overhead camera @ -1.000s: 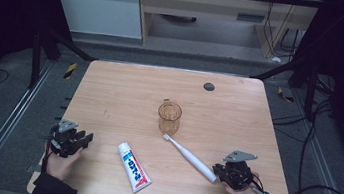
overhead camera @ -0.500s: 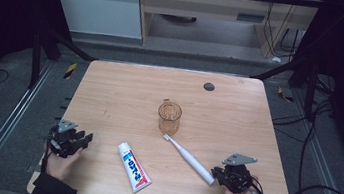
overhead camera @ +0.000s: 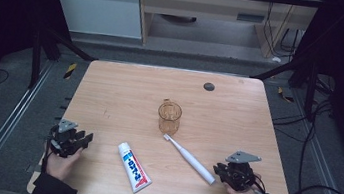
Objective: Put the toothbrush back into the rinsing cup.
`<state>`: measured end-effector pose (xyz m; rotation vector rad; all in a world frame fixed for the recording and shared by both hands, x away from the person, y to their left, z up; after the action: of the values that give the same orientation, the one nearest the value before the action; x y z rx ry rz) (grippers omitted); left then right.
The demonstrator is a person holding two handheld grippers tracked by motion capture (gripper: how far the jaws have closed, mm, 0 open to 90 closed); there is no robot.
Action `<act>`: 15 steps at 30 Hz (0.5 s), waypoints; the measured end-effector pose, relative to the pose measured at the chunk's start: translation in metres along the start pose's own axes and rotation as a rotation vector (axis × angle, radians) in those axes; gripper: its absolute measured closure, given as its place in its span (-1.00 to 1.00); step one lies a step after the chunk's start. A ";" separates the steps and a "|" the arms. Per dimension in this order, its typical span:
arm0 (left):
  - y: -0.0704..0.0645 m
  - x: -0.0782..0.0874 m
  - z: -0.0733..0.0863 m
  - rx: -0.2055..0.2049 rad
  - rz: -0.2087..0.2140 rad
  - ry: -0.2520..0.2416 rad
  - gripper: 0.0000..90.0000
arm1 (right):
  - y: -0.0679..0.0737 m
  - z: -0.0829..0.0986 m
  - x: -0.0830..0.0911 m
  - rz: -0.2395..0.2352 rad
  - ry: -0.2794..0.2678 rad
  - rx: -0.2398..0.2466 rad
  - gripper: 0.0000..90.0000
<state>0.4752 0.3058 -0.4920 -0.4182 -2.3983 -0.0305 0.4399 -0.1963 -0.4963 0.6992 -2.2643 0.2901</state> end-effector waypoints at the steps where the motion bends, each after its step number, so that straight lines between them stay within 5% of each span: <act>1: 0.000 0.000 0.000 -0.001 0.000 0.000 0.37 | -0.001 -0.001 0.000 0.005 -0.005 -0.005 0.69; 15: 0.000 -0.002 -0.001 -0.011 -0.001 0.001 0.38 | -0.012 -0.027 0.009 0.058 -0.071 -0.010 0.54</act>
<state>0.4771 0.3056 -0.4923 -0.4224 -2.3987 -0.0437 0.4570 -0.1989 -0.4710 0.6490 -2.3544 0.2850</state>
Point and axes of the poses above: each handheld gripper's, and its own axes: x roughly backward along the jaws, z roughly out of its underside, y roughly to its left, the point moved 3 cm from there along -x, roughly forward along the jaws, and after that the axes turned 4 degrees about z, right-handed, at the moved point
